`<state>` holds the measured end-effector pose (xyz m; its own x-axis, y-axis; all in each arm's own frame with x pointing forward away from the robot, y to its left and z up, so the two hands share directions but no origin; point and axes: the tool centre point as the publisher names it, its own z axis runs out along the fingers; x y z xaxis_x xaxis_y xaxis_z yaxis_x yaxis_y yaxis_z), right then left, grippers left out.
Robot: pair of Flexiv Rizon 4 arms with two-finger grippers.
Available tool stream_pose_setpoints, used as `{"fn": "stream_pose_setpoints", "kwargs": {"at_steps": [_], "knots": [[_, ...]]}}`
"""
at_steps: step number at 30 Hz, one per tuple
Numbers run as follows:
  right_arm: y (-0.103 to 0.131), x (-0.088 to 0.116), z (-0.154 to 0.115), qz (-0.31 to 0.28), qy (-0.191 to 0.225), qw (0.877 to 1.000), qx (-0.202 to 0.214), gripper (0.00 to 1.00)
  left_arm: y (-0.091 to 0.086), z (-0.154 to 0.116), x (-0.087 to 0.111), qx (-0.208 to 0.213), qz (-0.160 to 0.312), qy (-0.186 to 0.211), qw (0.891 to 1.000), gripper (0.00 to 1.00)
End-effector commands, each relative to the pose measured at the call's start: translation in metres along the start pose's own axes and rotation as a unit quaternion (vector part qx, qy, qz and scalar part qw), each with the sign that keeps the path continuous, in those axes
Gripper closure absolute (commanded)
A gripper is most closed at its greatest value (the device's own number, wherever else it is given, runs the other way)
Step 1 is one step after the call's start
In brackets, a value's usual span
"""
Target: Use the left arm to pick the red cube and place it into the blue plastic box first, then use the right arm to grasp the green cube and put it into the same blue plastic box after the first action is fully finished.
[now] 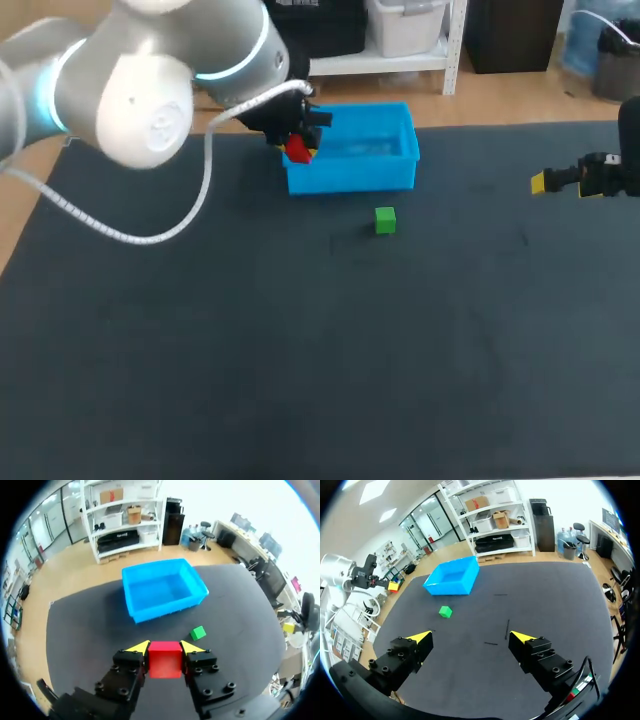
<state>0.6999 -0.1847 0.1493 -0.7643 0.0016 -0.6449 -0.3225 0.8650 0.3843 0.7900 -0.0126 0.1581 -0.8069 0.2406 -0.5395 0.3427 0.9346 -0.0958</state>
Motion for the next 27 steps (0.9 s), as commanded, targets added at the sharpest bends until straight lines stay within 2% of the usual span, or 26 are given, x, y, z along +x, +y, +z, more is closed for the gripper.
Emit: {"fn": "stream_pose_setpoints", "kwargs": {"at_steps": [1,12,20,27], "knots": [[0.0,0.0,0.0,0.0,0.001,1.0,0.0,0.0,0.005,-0.002,0.002,0.015,0.004,-0.079,0.997,1.0],[0.0,0.0,0.0,0.0,0.001,1.0,0.0,0.0,0.015,0.006,-0.021,0.043,0.017,-0.077,0.996,1.0],[0.0,0.0,0.0,0.0,0.001,1.0,0.0,0.0,0.028,0.035,-0.052,0.058,0.028,-0.082,0.995,1.0],[0.0,0.0,0.0,0.0,0.001,1.0,0.0,0.0,0.035,0.07,-0.082,0.066,0.044,-0.084,0.993,1.0]]}}
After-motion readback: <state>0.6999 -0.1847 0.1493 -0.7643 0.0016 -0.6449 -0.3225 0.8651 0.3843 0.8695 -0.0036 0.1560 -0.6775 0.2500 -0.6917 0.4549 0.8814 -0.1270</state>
